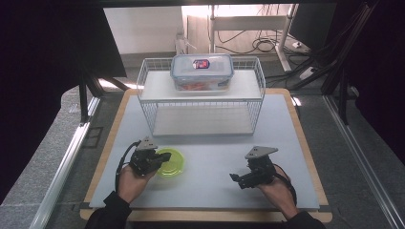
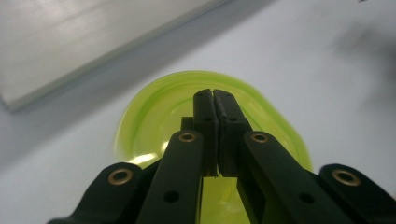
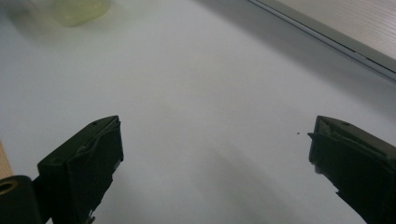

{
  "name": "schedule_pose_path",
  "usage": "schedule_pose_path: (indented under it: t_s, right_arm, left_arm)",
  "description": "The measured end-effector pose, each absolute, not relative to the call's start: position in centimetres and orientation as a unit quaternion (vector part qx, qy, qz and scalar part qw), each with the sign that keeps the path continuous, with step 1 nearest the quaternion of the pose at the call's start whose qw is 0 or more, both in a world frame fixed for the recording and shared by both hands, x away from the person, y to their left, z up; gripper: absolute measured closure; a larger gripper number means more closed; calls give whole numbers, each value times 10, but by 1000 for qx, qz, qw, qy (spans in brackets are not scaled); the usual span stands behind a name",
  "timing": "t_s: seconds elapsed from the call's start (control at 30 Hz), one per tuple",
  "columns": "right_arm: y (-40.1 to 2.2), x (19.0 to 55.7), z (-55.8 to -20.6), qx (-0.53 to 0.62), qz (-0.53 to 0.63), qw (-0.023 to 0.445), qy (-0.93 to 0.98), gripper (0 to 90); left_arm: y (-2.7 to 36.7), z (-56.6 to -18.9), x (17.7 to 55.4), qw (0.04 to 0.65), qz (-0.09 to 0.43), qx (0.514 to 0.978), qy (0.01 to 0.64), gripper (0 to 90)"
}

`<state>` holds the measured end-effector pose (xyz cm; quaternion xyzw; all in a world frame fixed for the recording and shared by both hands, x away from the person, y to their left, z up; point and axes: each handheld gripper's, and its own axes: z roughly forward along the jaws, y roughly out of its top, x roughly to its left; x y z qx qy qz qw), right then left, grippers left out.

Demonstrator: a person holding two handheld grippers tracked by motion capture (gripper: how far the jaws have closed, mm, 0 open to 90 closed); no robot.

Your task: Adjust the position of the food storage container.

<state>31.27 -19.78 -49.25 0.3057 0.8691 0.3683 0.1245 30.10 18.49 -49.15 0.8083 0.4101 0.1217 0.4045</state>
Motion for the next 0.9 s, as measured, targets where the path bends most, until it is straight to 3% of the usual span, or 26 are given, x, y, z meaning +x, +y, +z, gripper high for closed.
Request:
schedule_pose_path:
  t_s: [0.23, 0.4, 0.53, 0.77, 0.9]
  right_arm:
    - [-198, 313, -492, 305, 369, 124, 869, 28]
    - [-200, 312, -490, 306, 373, 127, 867, 29]
    - [-200, 313, -490, 307, 373, 129, 866, 29]
    - [-199, 312, -491, 307, 370, 129, 867, 28]
    - [-199, 313, -491, 308, 371, 128, 867, 28]
  left_arm:
    - [198, -484, 296, 420, 125, 797, 416, 871]
    - [241, -483, 288, 422, 157, 764, 461, 891]
    - [268, -505, 287, 400, 136, 772, 475, 898]
    - [251, -530, 296, 389, 73, 805, 441, 898]
    - [241, -534, 298, 381, 65, 816, 429, 898]
